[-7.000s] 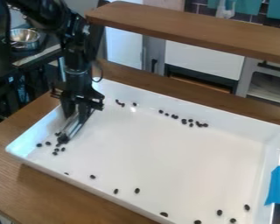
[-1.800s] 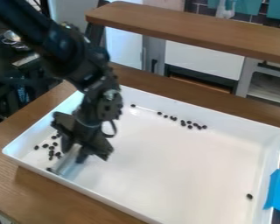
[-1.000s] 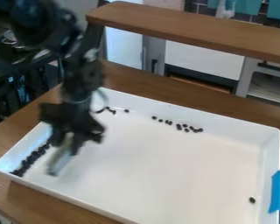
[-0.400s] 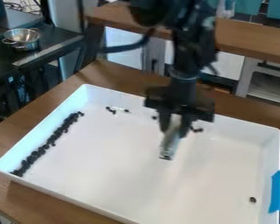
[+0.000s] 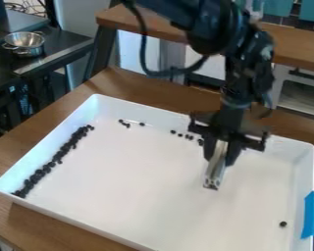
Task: Sweep into pile
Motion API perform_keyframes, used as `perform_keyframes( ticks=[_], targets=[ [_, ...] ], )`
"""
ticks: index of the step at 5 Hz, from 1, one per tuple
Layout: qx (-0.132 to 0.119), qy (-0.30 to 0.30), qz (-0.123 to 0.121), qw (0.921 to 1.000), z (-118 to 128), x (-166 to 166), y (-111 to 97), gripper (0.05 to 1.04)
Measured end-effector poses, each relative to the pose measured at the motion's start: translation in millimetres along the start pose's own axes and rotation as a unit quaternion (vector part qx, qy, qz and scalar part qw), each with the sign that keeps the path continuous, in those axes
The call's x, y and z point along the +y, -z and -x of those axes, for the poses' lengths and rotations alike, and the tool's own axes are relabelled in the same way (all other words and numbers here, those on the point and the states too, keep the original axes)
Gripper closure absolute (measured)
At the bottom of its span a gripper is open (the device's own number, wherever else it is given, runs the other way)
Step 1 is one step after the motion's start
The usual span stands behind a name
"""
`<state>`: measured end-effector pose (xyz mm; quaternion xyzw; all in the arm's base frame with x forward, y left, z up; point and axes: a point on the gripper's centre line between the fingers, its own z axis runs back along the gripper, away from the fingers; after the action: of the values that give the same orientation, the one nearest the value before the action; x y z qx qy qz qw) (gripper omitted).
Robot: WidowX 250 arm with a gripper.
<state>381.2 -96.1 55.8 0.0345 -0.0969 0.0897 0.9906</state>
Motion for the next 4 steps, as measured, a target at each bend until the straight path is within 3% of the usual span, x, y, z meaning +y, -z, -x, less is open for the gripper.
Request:
perform_keyframes(
  ticks=[2, 4],
  targets=[
    [0.013, 0.002, -0.008, 0.9999, -5, -7, 21, 0.72],
    [0.026, -0.013, -0.007, 0.9995, -12, 10, 28, 0.72]
  ],
)
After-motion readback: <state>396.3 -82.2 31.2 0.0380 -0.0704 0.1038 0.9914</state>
